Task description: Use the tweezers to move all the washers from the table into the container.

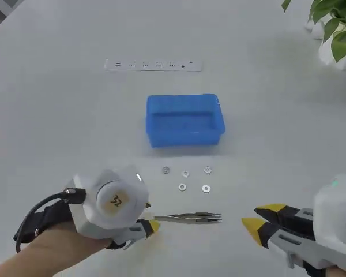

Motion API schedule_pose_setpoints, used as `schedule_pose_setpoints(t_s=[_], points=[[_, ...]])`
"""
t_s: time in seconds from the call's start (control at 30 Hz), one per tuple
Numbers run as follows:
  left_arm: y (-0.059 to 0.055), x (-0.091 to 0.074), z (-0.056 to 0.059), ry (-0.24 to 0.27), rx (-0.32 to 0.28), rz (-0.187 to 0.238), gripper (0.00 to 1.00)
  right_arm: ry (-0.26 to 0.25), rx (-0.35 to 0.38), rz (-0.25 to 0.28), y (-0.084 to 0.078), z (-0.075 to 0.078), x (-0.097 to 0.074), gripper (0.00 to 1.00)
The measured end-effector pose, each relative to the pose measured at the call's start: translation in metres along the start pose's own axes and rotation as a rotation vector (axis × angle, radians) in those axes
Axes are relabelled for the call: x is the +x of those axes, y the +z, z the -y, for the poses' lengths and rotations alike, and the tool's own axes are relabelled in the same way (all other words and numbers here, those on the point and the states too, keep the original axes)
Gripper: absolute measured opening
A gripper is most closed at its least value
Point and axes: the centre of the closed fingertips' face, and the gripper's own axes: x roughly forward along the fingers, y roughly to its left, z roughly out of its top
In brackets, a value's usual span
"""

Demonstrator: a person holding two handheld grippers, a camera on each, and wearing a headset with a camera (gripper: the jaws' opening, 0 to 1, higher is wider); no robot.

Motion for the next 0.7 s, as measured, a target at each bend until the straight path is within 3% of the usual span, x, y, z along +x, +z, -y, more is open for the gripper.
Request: schedule_pose_setpoints(t_s=[0.2, 0.37, 0.47, 0.6, 0.7], points=[[0.001, 0.007, 0.002, -0.030, 0.032, -0.001, 0.07, 0.048, -0.020, -0.021, 0.001, -0.015, 0.008, 0.13], [0.001, 0.005, 0.008, -0.063, 0.100, -0.019, 0.00, 0.073, -0.090, -0.040, 0.003, -0.026, 0.013, 0.08], [0.008, 0.001, 0.014, -0.080, 0.119, -0.001, 0.00, 0.093, -0.138, -0.048, 0.003, -0.030, 0.015, 0.00], [0.016, -0.008, 0.020, -0.081, 0.141, 0.010, 0.00, 0.099, -0.173, -0.044, 0.004, -0.033, 0.017, 0.00], [0.024, -0.016, 0.023, -0.072, 0.119, 0.018, 0.00, 0.106, -0.178, -0.033, 0.008, -0.036, 0.015, 0.00]])
